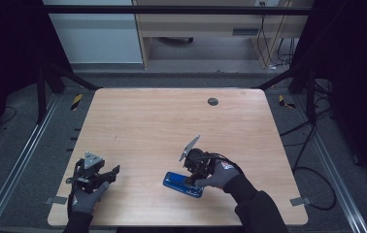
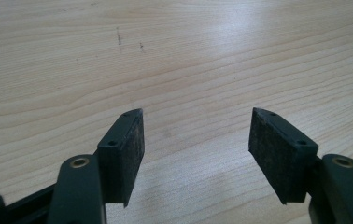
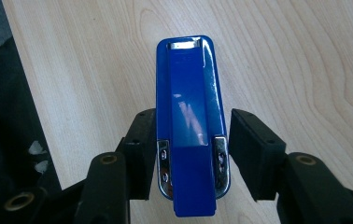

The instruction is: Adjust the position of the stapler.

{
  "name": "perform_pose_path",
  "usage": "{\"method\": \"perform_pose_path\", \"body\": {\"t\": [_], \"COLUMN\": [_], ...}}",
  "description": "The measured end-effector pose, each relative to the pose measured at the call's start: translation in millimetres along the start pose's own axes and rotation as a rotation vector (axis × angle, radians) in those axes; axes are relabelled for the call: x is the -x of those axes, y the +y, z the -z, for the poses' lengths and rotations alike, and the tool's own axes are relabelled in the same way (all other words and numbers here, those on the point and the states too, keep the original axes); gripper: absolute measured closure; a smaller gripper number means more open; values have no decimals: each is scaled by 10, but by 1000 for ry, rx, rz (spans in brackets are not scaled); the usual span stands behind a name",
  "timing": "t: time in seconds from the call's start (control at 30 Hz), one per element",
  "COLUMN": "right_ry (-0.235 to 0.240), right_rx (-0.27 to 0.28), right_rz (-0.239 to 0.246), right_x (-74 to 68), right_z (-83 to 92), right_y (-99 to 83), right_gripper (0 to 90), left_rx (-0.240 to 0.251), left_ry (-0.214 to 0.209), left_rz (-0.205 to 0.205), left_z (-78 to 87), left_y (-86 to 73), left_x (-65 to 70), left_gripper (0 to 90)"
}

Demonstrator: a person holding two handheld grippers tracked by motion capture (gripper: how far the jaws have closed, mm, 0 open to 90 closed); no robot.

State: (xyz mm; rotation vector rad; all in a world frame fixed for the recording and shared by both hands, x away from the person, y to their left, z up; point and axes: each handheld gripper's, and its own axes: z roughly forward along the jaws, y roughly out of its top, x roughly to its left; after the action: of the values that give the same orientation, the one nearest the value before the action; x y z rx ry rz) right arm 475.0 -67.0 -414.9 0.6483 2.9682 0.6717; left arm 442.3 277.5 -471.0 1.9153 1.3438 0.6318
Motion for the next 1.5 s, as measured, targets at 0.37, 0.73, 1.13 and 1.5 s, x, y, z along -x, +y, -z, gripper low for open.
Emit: {"method": "perform_pose_path", "body": {"t": [0.37,0.73,1.13,1.5], "right_ry": [6,15,14,20], "right_rx": [-62,-87,-133,-144], "right_rz": [13,21,29,45], "right_x": [9,45,65,45], "right_z": [-169,-266,-371,-412], "right_y": [-3,-22,-15,33], "right_gripper": [522,548,583,622], "left_rx": [-8,-19,-27,-38], "left_ry": [-5,-7,-12,-19], "left_rz": [-2,-16,-15,-21], "left_z": [-12,-16,-39,-50], "left_y": [-4,-1,-7,-10], "left_x": [4,12,22,20], "left_gripper": [358,358,357,357]}}
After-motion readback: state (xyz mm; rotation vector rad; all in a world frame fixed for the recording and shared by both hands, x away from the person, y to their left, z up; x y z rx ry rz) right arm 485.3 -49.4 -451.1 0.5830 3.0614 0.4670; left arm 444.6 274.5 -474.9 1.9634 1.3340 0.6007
